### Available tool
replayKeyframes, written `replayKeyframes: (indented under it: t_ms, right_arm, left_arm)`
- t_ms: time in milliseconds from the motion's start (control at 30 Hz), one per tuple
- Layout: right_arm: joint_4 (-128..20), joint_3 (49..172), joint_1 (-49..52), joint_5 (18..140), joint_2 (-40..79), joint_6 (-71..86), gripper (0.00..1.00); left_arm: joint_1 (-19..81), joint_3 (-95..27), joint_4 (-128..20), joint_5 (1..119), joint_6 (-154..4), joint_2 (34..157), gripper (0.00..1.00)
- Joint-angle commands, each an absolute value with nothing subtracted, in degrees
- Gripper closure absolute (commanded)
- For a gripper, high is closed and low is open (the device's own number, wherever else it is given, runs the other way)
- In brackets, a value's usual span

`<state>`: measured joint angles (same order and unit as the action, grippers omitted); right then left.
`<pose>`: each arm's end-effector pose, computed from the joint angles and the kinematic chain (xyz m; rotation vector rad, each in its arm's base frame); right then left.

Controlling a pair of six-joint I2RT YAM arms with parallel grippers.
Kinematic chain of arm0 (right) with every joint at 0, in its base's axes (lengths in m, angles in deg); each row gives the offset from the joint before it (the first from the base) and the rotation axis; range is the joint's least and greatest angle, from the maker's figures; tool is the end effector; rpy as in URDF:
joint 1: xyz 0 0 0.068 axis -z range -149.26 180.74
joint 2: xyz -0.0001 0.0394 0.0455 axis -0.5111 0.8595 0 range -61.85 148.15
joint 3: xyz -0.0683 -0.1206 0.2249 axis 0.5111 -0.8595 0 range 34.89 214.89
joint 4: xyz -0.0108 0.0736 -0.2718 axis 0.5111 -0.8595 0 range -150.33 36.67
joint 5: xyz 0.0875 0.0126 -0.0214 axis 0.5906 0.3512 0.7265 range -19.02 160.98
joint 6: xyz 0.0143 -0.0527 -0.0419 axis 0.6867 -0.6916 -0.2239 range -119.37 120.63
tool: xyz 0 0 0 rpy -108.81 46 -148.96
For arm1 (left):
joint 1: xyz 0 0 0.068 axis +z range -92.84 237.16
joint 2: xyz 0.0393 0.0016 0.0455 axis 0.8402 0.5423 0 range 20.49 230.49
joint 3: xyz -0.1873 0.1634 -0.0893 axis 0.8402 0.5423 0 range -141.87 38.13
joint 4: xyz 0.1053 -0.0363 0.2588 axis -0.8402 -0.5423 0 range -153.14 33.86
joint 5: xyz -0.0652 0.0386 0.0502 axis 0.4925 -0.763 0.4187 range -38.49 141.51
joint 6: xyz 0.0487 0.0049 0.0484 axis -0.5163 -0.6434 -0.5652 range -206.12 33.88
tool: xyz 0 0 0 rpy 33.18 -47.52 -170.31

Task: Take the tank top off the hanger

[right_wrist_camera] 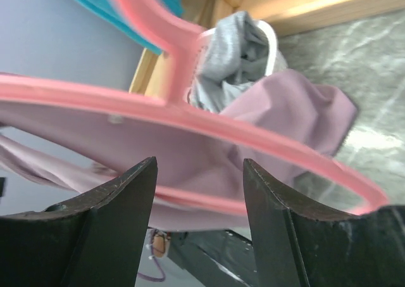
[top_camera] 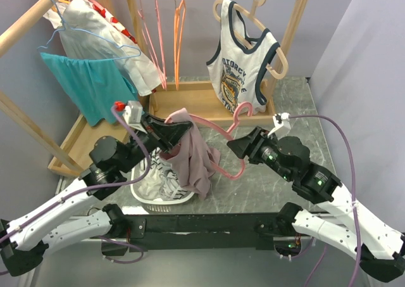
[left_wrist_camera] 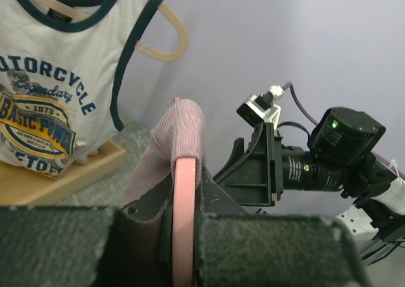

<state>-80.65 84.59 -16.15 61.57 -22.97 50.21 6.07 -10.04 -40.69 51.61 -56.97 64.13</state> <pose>0.1403 0.1367 0.3461 0.1679 1.9742 0.9934 0.1370 -0.1698 0.4146 0.2520 1.2918 -1.2114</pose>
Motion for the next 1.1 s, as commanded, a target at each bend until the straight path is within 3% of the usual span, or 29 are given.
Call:
replayKeyframes:
  t_ms: [0,733,1067]
  right_arm:
    - [-74.52,89.11,-16.11,64.56,-18.00,50.47,0.36]
    - [-62.04,84.38,-11.54,64.03,-19.31,54.77,0.35]
    - [-53.52,82.45,-3.63,77.65,-16.59,62.15,0.34]
  left_arm:
    - [5.66,-10.39,-33.03,55.73,-53.51,66.45,0.99]
    - [2.85,-10.48,-31.09,58.10,-53.60,68.65,0.99]
    - [1.00,-9.77,-30.65,56.70,-54.30,69.35,0.99]
